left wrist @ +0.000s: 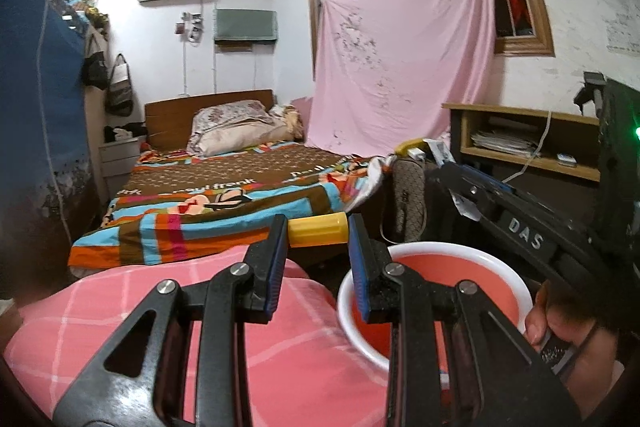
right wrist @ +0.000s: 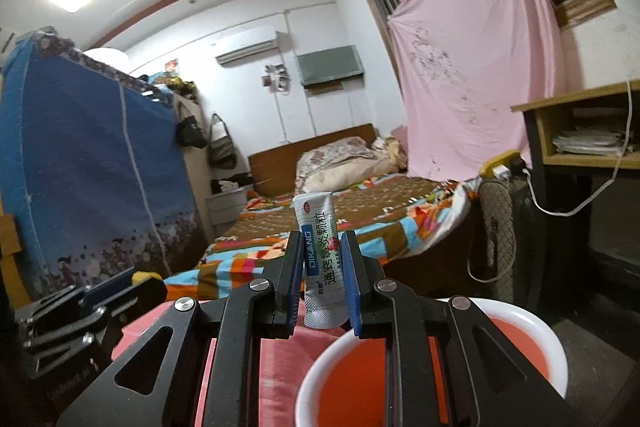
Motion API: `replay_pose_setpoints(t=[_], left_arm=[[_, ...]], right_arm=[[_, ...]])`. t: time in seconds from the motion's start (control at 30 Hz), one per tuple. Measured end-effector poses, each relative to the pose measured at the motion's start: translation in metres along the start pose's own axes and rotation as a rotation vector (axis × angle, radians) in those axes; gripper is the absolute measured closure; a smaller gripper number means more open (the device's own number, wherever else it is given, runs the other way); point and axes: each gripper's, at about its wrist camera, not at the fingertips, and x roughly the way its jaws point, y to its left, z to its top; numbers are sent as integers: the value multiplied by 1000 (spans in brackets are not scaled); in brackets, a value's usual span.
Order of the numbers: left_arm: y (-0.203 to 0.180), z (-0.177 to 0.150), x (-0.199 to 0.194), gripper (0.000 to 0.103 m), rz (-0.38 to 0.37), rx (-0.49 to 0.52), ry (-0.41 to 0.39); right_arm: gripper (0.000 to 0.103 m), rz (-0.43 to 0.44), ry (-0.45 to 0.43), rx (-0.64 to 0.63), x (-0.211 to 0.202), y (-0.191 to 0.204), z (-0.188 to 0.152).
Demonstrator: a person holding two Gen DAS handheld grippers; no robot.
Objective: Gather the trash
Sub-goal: 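Carry the toothpaste tube and yellow cylinder over the orange bucket, then open both tools to drop the items into the bucket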
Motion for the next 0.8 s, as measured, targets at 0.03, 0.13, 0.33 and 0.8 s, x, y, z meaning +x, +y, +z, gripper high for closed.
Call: replay_pose_setpoints(t=[0.03, 0.13, 0.33, 0.8], left_arm=[[-2, 0, 1, 90, -6, 3, 3], [-11, -3, 8, 90, -39, 11, 24], [-22, -5, 22, 90, -84, -11, 72], [-44, -11, 51, 89, -178, -44, 206]], right_arm=[[85, -10, 5, 8, 0, -4, 1], [85, -46, 29, 33, 1, -16, 0], [85, -110, 74, 81, 0, -37, -2], [84, -162, 148, 155, 1, -59, -8]])
